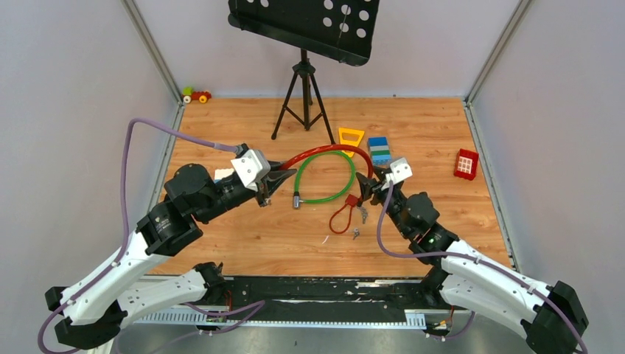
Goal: Lock with the key
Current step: Lock the lock.
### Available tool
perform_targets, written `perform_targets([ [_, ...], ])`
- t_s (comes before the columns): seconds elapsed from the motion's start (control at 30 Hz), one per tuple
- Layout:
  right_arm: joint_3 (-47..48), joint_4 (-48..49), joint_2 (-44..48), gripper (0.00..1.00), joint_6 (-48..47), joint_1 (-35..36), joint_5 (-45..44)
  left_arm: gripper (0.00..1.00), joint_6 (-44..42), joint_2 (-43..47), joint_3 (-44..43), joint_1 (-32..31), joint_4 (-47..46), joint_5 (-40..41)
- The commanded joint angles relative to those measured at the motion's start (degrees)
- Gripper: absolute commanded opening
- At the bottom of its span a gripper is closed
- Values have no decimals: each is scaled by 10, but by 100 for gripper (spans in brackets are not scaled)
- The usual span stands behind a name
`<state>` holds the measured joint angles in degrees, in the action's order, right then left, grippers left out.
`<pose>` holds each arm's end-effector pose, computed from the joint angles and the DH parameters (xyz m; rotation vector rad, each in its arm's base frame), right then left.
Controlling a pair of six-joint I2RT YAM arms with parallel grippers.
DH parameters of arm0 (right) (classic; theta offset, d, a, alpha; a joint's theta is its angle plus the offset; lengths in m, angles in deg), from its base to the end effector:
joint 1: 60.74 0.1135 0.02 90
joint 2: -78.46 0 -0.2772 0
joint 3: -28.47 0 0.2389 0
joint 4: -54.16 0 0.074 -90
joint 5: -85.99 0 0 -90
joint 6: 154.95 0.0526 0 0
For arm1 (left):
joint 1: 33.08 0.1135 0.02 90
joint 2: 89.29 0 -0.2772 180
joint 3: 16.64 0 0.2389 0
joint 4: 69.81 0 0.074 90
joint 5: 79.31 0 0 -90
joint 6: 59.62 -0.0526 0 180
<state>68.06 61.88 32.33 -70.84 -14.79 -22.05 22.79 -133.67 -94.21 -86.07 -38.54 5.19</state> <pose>0.1433 0.1247 0.2887 -0.4485 1.4935 0.3086 0.0851 -0.1213 0.4424 0.8634 1.3228 -0.6995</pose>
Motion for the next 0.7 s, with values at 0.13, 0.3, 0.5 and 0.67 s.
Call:
perform_targets([
  [0.13,-44,47,13,46,107,0,-27,0,10,14,-4,1,-82,21],
  [0.3,-57,53,6,45,117,0,-31,0,10,16,-4,1,-82,23],
  [0.5,-71,64,8,39,123,0,-38,0,16,20,-1,1,-87,22],
  [0.67,-66,84,1,25,113,0,-40,0,19,22,4,1,-94,19],
])
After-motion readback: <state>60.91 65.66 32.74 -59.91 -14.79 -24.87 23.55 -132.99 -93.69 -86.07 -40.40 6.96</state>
